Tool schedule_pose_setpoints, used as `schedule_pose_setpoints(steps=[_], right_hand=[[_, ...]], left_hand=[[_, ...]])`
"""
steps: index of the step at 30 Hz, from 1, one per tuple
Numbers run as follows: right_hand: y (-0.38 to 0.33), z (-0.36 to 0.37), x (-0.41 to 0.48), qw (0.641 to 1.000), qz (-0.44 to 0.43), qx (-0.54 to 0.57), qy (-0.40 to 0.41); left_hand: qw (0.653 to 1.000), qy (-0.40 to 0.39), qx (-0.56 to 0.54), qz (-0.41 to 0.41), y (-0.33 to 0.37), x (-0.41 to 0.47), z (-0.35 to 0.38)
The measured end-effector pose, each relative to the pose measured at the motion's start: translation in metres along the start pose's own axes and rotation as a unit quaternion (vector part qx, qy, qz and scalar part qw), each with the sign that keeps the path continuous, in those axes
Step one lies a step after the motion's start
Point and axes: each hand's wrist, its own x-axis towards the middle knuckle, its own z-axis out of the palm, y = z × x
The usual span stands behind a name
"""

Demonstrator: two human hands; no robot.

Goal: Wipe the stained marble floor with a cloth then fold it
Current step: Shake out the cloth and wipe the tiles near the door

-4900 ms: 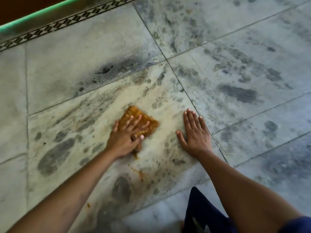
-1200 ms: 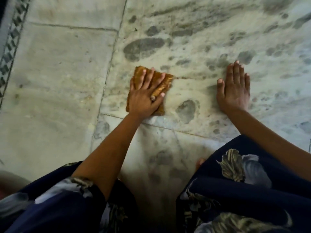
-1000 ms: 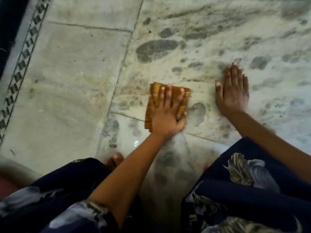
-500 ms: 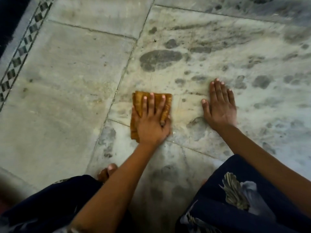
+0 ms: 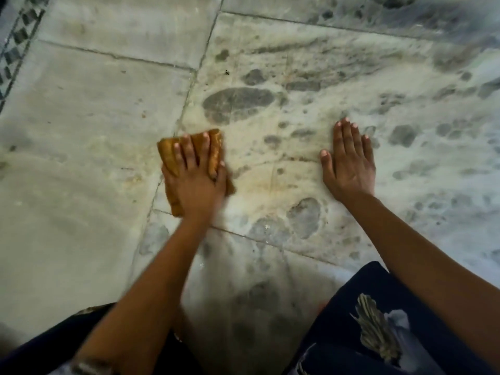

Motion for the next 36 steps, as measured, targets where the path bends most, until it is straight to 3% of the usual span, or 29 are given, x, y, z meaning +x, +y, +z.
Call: schedule_pose_setpoints(steps=[2, 4, 11, 14, 17, 23, 28, 29, 32, 36], right_hand=[[0.001, 0.004, 0.001, 1.000, 0.004, -0.005, 0.005], [0.003, 0.004, 0.002, 1.000, 0.002, -0.002, 0.009], [0.003, 0.003, 0.002, 1.000, -0.002, 0.006, 0.022], [0.003, 0.004, 0.001, 1.000, -0.003, 0.005, 0.027], [0.003, 0.004, 0.001, 1.000, -0.007, 0.005, 0.024], [0.004, 0.003, 0.001, 1.000, -0.009, 0.004, 0.020], [0.005, 0.003, 0.001, 1.000, -0.012, 0.002, 0.014], [0.005, 0.003, 0.001, 1.000, -0.012, 0.002, 0.012], [0.005, 0.003, 0.000, 1.000, -0.009, -0.001, 0.006], [0.004, 0.000, 0.001, 1.000, -0.007, 0.004, -0.001]], left_hand=[[1.000, -0.016, 0.001, -0.025, 0.028, -0.024, 0.005], [1.000, -0.031, -0.001, 0.002, 0.060, -0.027, 0.008], [0.974, -0.021, 0.042, 0.220, 0.113, 0.101, -0.004], [0.977, -0.025, 0.054, 0.204, 0.107, 0.166, -0.014], [0.991, -0.027, 0.028, 0.132, 0.075, 0.197, -0.021], [0.998, -0.013, 0.038, 0.049, 0.015, 0.107, -0.014], [0.961, -0.014, 0.048, 0.271, -0.031, 0.005, -0.009], [0.958, -0.020, 0.044, 0.283, -0.047, 0.004, -0.012], [0.983, -0.041, 0.025, 0.176, -0.071, 0.037, -0.021], [0.998, -0.044, 0.007, 0.038, -0.036, 0.085, -0.024]])
